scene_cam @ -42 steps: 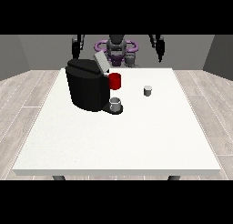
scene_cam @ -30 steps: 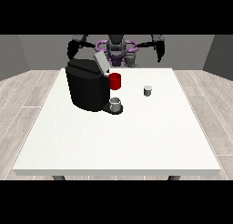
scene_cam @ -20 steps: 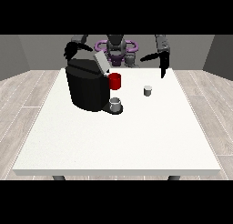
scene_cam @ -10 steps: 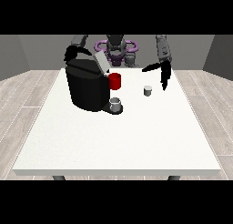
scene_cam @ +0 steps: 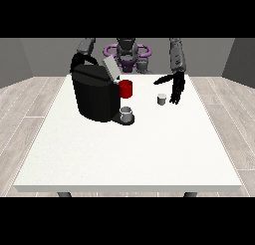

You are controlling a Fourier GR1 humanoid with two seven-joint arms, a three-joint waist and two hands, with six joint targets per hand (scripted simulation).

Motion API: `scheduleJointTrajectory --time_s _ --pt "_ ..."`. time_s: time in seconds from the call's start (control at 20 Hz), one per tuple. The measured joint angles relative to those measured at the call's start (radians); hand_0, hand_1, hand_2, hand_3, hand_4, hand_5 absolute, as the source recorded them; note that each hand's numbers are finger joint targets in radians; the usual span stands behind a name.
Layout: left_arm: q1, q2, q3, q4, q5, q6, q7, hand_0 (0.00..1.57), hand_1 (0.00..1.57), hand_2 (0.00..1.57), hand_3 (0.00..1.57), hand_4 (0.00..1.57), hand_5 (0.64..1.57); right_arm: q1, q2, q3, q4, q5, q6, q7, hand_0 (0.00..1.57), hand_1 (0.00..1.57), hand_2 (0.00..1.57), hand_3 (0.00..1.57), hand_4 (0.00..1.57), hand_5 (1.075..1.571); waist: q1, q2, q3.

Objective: Insert the coffee pod into the coffee machine and close the lid

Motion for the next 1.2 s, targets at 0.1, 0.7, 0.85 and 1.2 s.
scheduleJointTrajectory --time_s 0.1,0.7,0.85,1.2 --pt "-0.023 0.000 0.002 0.031 -0.018 0.018 0.000 0.70 0.70 0.78 0.43 0.00 1.571 -0.014 -0.006 -0.003 0.014 0.007 -0.003 0.007 0.00 0.00 0.00 0.00 0.42 1.571 -0.005 0.010 -0.0002" --pt "-0.077 0.039 -0.053 0.166 -0.177 0.081 -0.037 0.65 0.65 0.79 0.53 0.00 1.571 -0.042 0.006 0.020 0.058 0.037 -0.029 0.015 0.00 0.00 0.00 0.00 0.47 1.571 -0.020 0.026 0.0001" --pt "-0.090 0.049 -0.049 0.199 -0.209 0.128 -0.075 0.72 0.72 0.85 0.62 0.15 1.571 -0.043 0.011 0.032 0.039 0.042 -0.037 0.032 0.00 0.00 0.00 0.00 0.48 1.571 -0.031 0.033 0.0005" --pt "-0.116 0.039 -0.035 0.262 -0.258 0.227 -0.120 0.92 0.92 1.04 0.83 0.36 1.571 -0.023 0.011 0.048 0.018 0.043 -0.043 0.045 0.00 0.00 0.00 0.00 0.51 1.571 -0.043 0.029 0.0011"
